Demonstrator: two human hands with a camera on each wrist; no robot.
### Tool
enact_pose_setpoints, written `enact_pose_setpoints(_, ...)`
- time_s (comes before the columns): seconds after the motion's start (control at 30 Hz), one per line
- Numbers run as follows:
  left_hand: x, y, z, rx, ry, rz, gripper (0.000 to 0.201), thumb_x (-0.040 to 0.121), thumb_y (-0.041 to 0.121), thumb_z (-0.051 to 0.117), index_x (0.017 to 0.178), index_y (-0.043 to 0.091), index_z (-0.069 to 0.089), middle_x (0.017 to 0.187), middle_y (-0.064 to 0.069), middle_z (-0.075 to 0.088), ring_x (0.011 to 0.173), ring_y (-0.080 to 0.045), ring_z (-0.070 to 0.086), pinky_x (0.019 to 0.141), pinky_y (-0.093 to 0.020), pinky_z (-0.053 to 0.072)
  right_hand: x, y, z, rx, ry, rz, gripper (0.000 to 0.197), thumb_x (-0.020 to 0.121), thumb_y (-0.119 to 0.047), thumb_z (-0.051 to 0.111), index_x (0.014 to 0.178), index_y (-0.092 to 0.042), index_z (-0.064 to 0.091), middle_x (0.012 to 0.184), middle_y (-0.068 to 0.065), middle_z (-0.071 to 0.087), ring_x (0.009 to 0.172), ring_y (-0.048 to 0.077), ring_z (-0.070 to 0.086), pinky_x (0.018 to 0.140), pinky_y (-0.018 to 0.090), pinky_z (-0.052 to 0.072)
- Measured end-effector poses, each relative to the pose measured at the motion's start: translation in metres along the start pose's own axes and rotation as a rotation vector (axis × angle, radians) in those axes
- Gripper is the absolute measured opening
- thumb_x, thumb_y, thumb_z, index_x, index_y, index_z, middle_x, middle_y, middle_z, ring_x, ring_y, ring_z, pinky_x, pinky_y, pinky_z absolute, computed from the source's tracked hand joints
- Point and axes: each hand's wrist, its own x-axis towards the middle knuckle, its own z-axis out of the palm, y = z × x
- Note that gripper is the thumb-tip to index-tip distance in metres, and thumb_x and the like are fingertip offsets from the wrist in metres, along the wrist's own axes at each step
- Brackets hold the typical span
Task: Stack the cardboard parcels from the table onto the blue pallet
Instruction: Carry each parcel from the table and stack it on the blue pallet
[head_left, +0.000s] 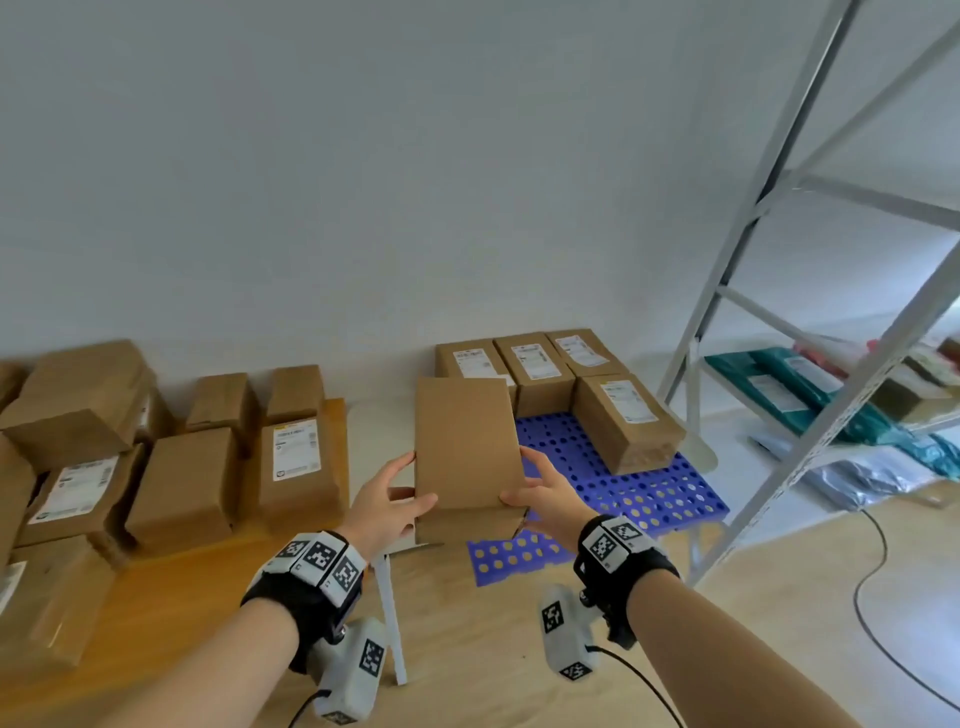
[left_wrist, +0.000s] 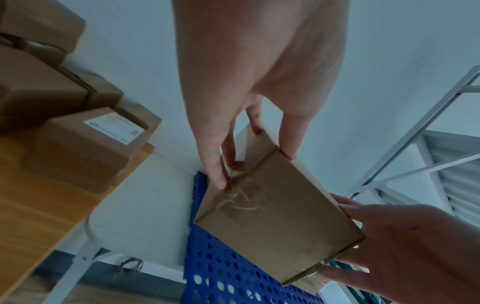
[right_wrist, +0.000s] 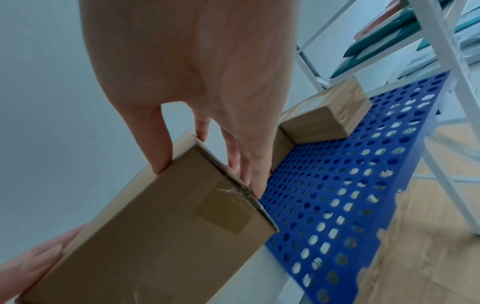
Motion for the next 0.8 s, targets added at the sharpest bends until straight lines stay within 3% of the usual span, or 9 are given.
enact_pose_setpoints(0.13,0.012,0.001,0.058,-0.048,0.012,-0.041,0.07,0.085,0.013,0.068,0.141,0.035,0.033,0.127,-0.01,0.053,0.101,-0.018,0.058,0.075,-0.026,0.052,0.006,0.009,-0.058,-0.021,-0.016,0.034,0.07,0.089,0.002,0.058,0.145,-0.025,0.026,0.108,0.008,0.063,0.088,0.019,0.064,0.064,0.033,0.054)
enact_pose_setpoints(0.23,0.024,-0.001,0.102,-0.063,0.046,-0.065,0.07,0.084,0.013,0.069,0.141,0.033,0.034,0.126,-0.01,0.054,0.101,-0.02,0.061,0.079,-0.032,0.054,0.014,0.015,-0.101,-0.045,-0.046,0.056,0.071,0.089,0.002,0.058,0.145,-0.026,0.026,0.108,0.007,0.064,0.089,0.019,0.065,0.068,0.034,0.055)
enact_pose_setpoints(0.33,0.036,-0.004,0.138,-0.071,0.095,-0.098,0.069,0.084,0.012,0.069,0.141,0.032,0.035,0.116,-0.009,0.06,0.1,-0.028,0.062,0.087,-0.041,0.054,0.026,0.021,-0.139,-0.094,-0.086,0.086,0.07,0.089,-0.002,0.06,0.145,-0.026,0.027,0.11,0.006,0.064,0.089,0.017,0.065,0.062,0.029,0.052)
enact_pose_setpoints(0.43,0.047,-0.009,0.169,-0.103,0.116,-0.136,0.069,0.084,0.01,0.068,0.141,0.031,0.035,0.114,-0.01,0.061,0.104,-0.026,0.06,0.087,-0.04,0.052,0.038,0.03,-0.167,-0.137,-0.099,0.114,0.071,0.088,-0.003,0.062,0.145,-0.027,0.027,0.112,0.007,0.064,0.09,0.015,0.063,0.064,0.029,0.051)
enact_pose_setpoints(0.5,0.053,-0.013,0.184,-0.121,0.131,-0.157,0.068,0.084,0.009,0.068,0.14,0.031,0.035,0.109,-0.008,0.064,0.103,-0.026,0.06,0.086,-0.041,0.051,0.048,0.038,-0.18,-0.149,-0.092,0.129,0.071,0.087,-0.002,0.061,0.145,-0.026,0.029,0.111,0.008,0.064,0.089,0.016,0.064,0.069,0.033,0.053)
enact_pose_setpoints(0.63,0.069,-0.022,0.204,-0.139,0.152,-0.19,0.068,0.084,0.008,0.068,0.139,0.031,0.036,0.107,-0.005,0.064,0.103,-0.024,0.06,0.087,-0.041,0.051,0.067,0.051,-0.198,-0.153,-0.103,0.161,0.07,0.089,0.002,0.057,0.147,-0.023,0.027,0.115,0.012,0.064,0.083,0.012,0.062,0.058,0.022,0.046)
enact_pose_setpoints(0.73,0.086,-0.032,0.209,-0.137,0.163,-0.208,0.071,0.084,0.009,0.069,0.141,0.033,0.034,0.114,-0.008,0.063,0.099,-0.022,0.06,0.08,-0.039,0.053,0.082,0.058,-0.204,-0.163,-0.118,0.167,0.072,0.09,0.001,0.057,0.148,-0.023,0.024,0.115,0.01,0.062,0.083,0.008,0.059,0.058,0.019,0.04)
enact_pose_setpoints(0.8,0.097,-0.039,0.212,-0.123,0.165,-0.217,0.073,0.083,0.009,0.069,0.14,0.036,0.033,0.122,-0.008,0.06,0.108,-0.021,0.059,0.087,-0.041,0.053,0.094,0.063,-0.207,-0.163,-0.117,0.176,0.072,0.09,0.002,0.056,0.149,-0.023,0.023,0.115,0.01,0.062,0.083,0.008,0.058,0.059,0.019,0.039)
